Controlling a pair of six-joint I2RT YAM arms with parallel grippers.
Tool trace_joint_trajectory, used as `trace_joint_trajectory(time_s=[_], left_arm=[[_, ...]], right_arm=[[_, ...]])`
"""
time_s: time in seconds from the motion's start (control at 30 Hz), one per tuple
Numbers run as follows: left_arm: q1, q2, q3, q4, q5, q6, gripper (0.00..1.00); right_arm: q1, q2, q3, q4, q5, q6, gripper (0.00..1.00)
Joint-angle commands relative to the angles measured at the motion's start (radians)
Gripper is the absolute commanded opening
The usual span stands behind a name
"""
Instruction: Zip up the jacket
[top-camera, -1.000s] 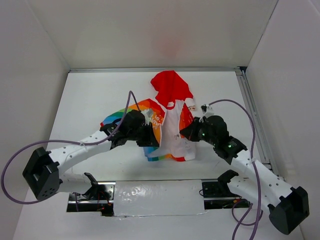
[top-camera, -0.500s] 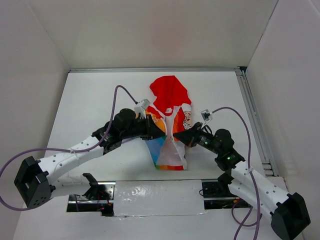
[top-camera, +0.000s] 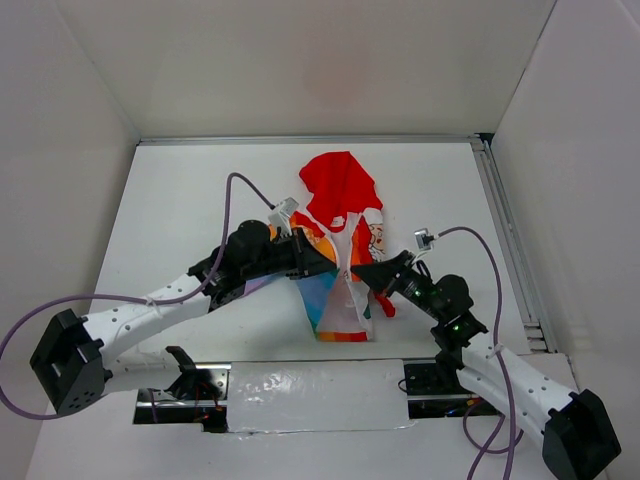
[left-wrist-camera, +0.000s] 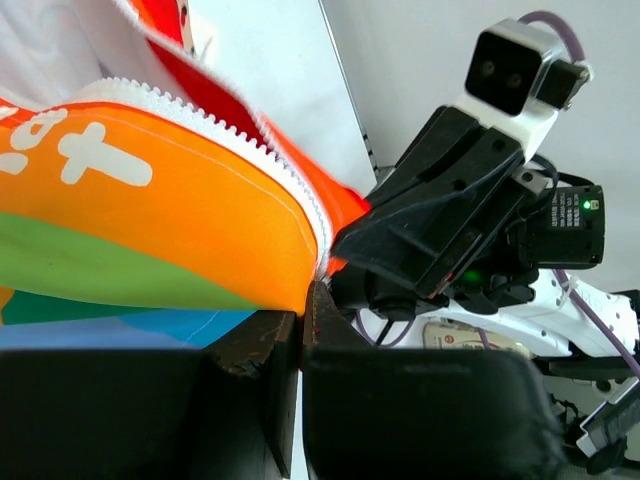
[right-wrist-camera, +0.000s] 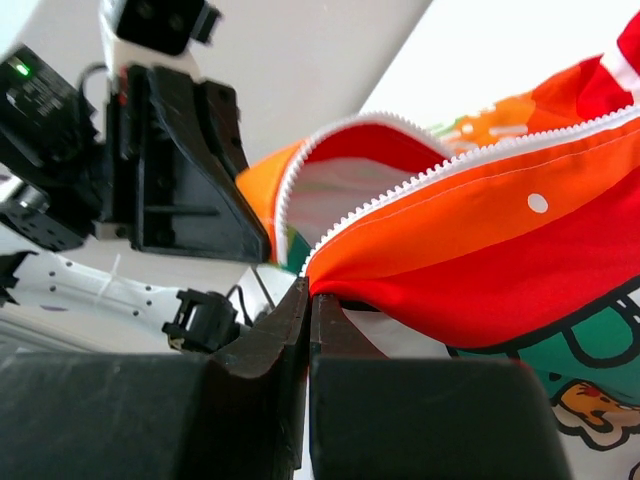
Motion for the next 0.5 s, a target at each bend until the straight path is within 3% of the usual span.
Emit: trace_joint_trajectory(time_s=[0.0, 0.47], left_arm=[[-0.008, -0.024, -0.018, 0.116, 0.049, -0.032, 0.0], [-0.008, -0.019, -0.034, 0.139, 0.078, -0.033, 0.0]], right_arm=[[0.0, -0.021, -0.015, 0.139, 0.053, 0.031, 0.0], [0.009, 0.007, -0.009, 0.183, 0.042, 0.045, 0.0]])
